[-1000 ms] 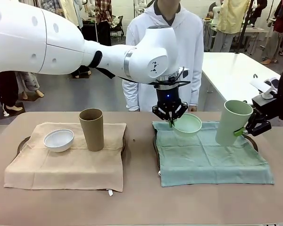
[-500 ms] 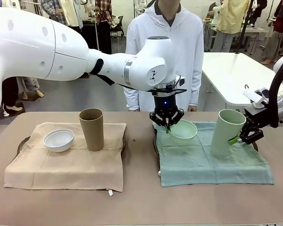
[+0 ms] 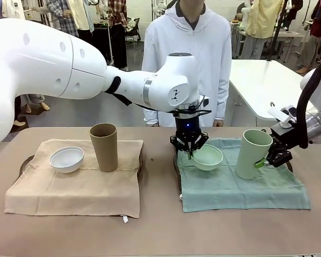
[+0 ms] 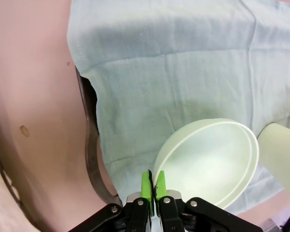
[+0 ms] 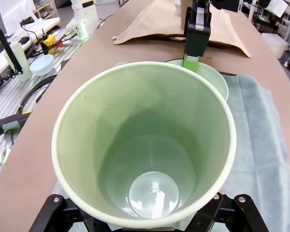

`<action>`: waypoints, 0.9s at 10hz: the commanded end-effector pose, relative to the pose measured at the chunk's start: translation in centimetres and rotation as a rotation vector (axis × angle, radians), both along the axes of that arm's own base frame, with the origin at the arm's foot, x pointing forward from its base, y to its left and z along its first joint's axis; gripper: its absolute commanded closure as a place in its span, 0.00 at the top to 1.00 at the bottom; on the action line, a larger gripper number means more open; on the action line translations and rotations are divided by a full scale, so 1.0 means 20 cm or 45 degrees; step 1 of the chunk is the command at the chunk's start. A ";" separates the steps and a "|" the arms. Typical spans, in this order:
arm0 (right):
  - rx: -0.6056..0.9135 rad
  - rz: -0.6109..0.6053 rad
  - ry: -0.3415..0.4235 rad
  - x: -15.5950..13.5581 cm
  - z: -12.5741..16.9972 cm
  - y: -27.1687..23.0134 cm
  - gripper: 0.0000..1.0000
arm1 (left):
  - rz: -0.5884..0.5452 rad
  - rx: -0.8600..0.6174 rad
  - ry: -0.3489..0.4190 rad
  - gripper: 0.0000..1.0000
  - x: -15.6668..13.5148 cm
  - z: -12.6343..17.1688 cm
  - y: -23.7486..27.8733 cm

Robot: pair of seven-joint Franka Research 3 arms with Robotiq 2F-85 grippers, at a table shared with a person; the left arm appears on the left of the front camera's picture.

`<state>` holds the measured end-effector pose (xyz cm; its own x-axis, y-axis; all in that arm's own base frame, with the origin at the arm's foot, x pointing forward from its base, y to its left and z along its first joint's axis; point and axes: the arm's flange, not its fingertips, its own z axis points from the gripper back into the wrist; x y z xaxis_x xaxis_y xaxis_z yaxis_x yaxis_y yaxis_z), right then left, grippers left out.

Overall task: Set up a tray with a mat and arrange the tableware.
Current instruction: Place the Picnic Bowl and Reusable plastic cup back onto the Handle tray in front of the human's position.

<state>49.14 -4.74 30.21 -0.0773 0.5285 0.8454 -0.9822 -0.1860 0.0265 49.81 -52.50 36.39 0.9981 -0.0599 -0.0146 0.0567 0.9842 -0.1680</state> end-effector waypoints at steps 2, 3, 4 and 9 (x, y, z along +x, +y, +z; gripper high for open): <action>0.016 -0.014 -0.016 0.03 0.00 0.01 0.85 | -0.013 -0.020 0.034 0.04 0.00 -0.03 -0.02; 0.017 -0.015 -0.014 0.03 0.00 0.01 0.85 | -0.016 -0.014 0.035 0.04 0.00 -0.03 -0.03; 0.020 -0.009 -0.026 0.03 0.00 0.01 0.85 | -0.017 -0.012 0.034 0.04 0.00 -0.03 -0.02; -0.202 -0.139 0.062 -0.03 0.12 -0.11 1.00 | 0.008 -0.009 0.009 0.36 -0.03 0.09 0.07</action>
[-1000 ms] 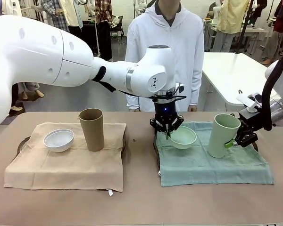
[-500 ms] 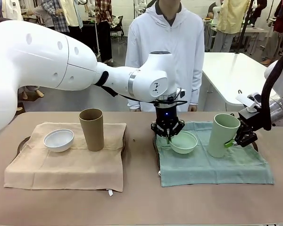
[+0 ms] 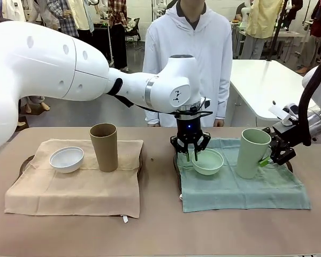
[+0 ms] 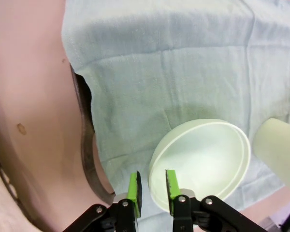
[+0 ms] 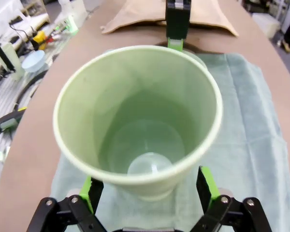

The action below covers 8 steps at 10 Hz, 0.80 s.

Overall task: Set up a tray with a mat and arrange the tableware.
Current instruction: Place the Picnic Bowl and Reusable plastic cup back onto the Handle tray in front of the human's position.

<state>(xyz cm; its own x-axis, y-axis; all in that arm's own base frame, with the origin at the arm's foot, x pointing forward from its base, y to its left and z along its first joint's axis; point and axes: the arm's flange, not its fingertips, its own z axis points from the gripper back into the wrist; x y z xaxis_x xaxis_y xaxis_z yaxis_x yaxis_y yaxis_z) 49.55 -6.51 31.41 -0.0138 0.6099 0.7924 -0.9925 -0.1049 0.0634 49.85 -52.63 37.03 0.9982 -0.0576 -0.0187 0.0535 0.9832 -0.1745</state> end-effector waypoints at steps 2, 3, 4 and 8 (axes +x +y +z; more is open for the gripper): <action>-0.128 -0.165 0.086 -0.08 0.16 -0.14 1.00 | 0.000 -0.006 -0.029 0.56 -0.06 0.14 0.12; -0.161 -0.255 0.122 -0.11 0.21 -0.20 1.00 | -0.013 0.003 -0.052 0.67 -0.09 0.20 0.14; -0.182 -0.366 0.153 -0.13 0.30 -0.23 1.00 | -0.037 0.005 -0.077 0.76 -0.11 0.26 0.17; -0.494 -0.803 0.282 -0.33 0.72 0.01 1.00 | -0.125 0.056 -0.233 0.87 -0.25 0.56 0.25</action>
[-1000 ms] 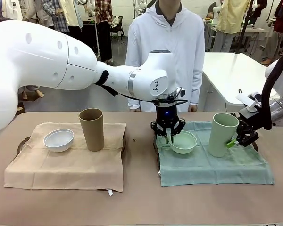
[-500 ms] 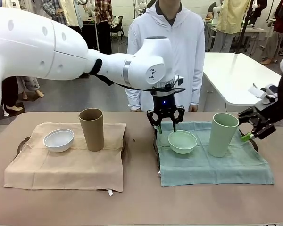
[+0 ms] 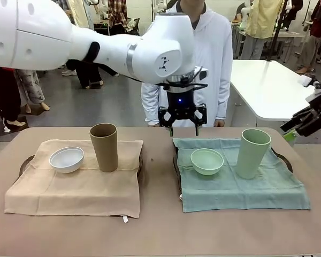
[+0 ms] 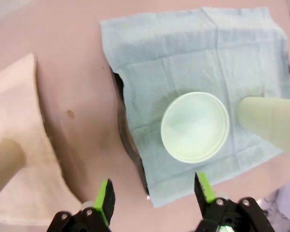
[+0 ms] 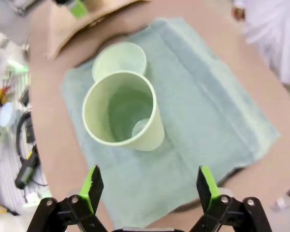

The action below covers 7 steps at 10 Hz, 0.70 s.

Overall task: Set up a tray with a mat and arrange the tableware.
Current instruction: Place the Picnic Bowl and Reusable plastic cup back onto the Handle tray in front of the human's position.

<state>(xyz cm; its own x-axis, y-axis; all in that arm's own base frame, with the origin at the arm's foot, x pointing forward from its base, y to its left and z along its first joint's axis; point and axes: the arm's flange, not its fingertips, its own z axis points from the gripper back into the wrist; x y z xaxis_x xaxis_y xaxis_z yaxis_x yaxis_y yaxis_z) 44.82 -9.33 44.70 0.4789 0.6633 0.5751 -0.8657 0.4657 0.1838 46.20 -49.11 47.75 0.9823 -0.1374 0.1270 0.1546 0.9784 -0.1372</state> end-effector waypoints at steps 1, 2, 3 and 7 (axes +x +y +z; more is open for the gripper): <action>-0.243 -0.191 0.114 -0.16 0.15 0.21 1.00 | -0.029 0.037 -0.087 0.87 -0.10 0.10 0.09; -0.311 -0.256 0.156 -0.20 0.22 0.27 1.00 | -0.022 0.047 -0.127 0.87 -0.14 0.20 0.11; -0.373 -0.324 0.170 -0.23 0.29 0.31 1.00 | -0.024 0.060 -0.158 0.87 -0.17 0.28 0.12; -0.471 -0.586 0.208 -0.39 0.65 0.53 1.00 | 0.050 0.110 -0.226 0.87 -0.26 0.54 0.18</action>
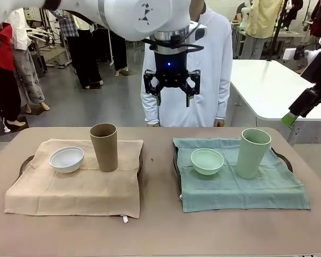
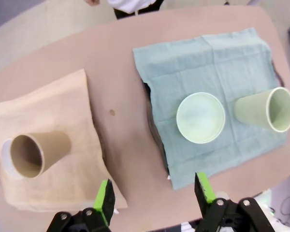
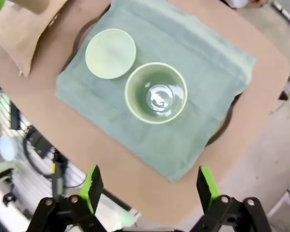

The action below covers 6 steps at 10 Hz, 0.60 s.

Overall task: Set up a tray with a mat and arrange the tableware.
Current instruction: Place the Picnic Bowl and Reusable plastic cup back onto the Handle tray in front of the human's position.

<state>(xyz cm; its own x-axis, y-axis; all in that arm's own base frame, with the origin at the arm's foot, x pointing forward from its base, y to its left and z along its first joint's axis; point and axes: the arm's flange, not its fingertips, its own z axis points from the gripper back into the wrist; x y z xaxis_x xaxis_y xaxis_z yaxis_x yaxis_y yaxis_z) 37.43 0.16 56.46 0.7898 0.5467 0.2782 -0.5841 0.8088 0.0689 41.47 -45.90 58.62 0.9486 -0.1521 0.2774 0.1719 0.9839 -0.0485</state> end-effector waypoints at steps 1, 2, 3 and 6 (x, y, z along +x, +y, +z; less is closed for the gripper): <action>-0.069 -0.105 0.021 -0.05 0.13 0.11 1.00 | 0.077 0.023 -0.013 0.87 -0.02 0.04 0.04; -0.060 -0.167 -0.015 -0.05 0.19 0.13 1.00 | 0.091 0.033 -0.014 0.87 -0.02 0.04 0.04; -0.020 -0.052 -0.002 -0.04 0.09 0.06 1.00 | 0.026 0.000 -0.001 0.87 -0.01 0.03 0.02; -0.020 -0.052 -0.002 -0.04 0.09 0.06 1.00 | 0.026 0.000 -0.001 0.87 -0.01 0.03 0.02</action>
